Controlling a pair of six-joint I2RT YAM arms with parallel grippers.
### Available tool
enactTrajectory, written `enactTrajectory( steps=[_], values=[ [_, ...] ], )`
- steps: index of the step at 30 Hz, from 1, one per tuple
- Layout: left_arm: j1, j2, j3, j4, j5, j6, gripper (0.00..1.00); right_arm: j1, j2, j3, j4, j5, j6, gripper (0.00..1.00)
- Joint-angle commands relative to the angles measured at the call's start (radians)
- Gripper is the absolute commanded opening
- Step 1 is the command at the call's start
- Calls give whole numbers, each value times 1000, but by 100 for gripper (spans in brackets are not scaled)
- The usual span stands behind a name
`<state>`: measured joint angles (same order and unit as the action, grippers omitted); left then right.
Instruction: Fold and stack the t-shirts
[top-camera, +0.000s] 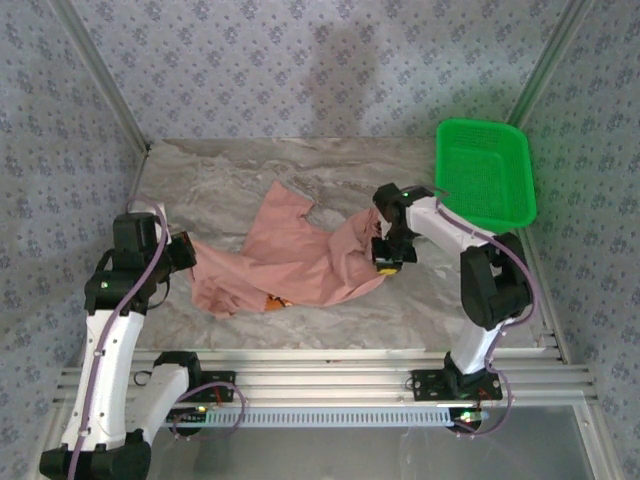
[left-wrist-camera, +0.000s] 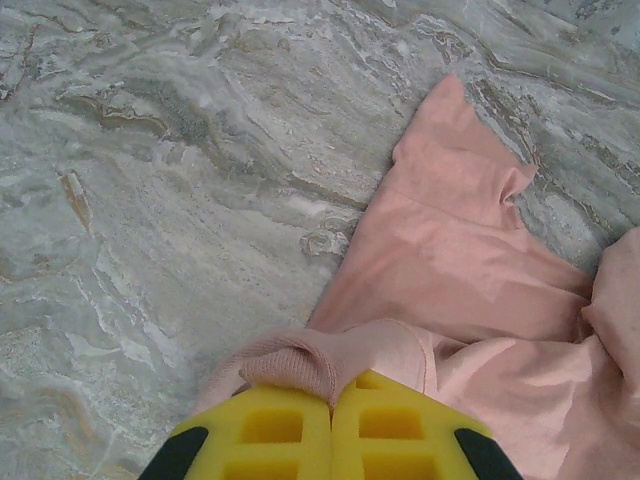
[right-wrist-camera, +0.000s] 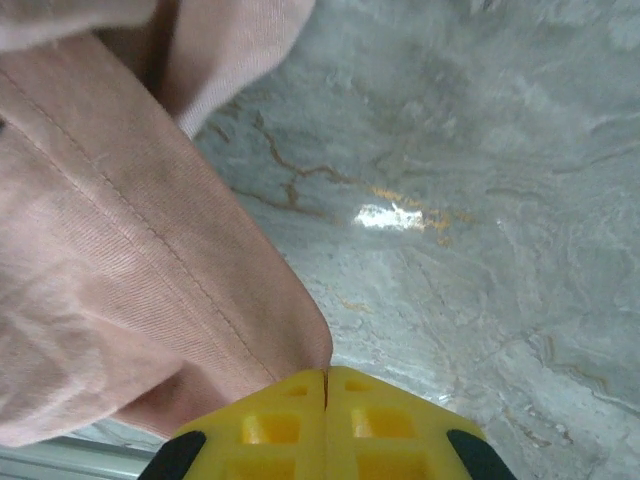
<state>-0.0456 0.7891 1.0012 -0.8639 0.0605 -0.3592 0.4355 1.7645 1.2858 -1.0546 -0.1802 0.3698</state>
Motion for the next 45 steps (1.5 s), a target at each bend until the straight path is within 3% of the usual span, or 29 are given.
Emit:
enactTrajectory(
  steps=[1, 8, 14, 20, 26, 32, 39, 45],
  values=[
    [7, 0, -11, 11, 15, 4, 0, 30, 70, 17, -71, 56, -20, 7],
    [7, -6, -20, 6, 14, 4, 0, 79, 166, 169, -39, -32, -11, 8],
    [8, -6, -28, 3, 10, 4, 0, 95, 230, 278, 49, -227, 22, 31],
    [9, -1, -34, 4, 14, 8, 0, 63, 242, 269, 86, -257, 18, 45],
    [10, 0, -27, 0, 23, 8, 0, 10, 34, 111, 66, -212, 11, 52],
    [11, 4, -26, 19, 46, -6, 0, -105, -138, -179, 109, -216, -10, 56],
    [11, 4, -13, 13, 58, -5, 0, -136, -141, -352, 299, -325, 63, 55],
    [11, -16, -16, -6, 49, 3, 0, -132, -119, -400, 425, -347, 151, 52]
  ],
)
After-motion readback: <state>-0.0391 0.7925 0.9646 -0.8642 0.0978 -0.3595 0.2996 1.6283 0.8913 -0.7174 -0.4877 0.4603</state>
